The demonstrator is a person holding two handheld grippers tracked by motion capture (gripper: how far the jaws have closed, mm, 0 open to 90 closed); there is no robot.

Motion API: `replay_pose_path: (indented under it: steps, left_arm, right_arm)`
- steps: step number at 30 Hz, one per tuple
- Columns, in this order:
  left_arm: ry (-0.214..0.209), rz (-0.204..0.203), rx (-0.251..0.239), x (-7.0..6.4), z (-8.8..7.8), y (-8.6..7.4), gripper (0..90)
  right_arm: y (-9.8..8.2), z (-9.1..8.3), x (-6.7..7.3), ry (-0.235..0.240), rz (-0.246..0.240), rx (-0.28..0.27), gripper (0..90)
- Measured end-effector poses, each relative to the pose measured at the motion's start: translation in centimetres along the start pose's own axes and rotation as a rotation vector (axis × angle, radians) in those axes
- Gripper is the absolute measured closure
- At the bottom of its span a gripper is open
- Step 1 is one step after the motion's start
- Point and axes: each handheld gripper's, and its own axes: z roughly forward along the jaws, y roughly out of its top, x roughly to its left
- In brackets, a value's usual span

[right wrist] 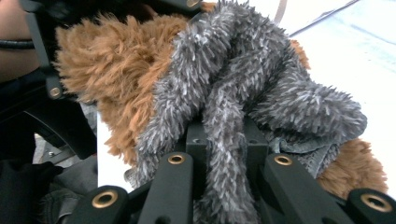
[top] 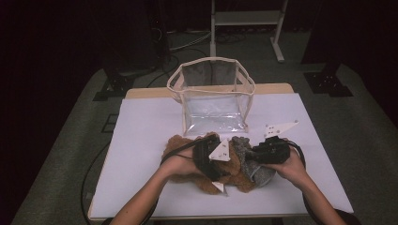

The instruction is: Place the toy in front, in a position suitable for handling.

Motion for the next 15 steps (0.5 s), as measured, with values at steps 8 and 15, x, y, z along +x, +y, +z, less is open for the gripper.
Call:
replay_pose_path:
  steps: [8,15]
  left_arm:
    - [0.008,-0.111,-0.270,1.3,-2.2,1.6,34.5]
    - [-0.012,-0.189,-0.370,1.5,-2.2,0.7,34.5]
  right_arm:
    - [3.3,-4.2,1.6,-0.026,-0.073,-0.078,78.1]
    - [6.4,-5.4,3.0,-0.057,-0.136,-0.067,78.1]
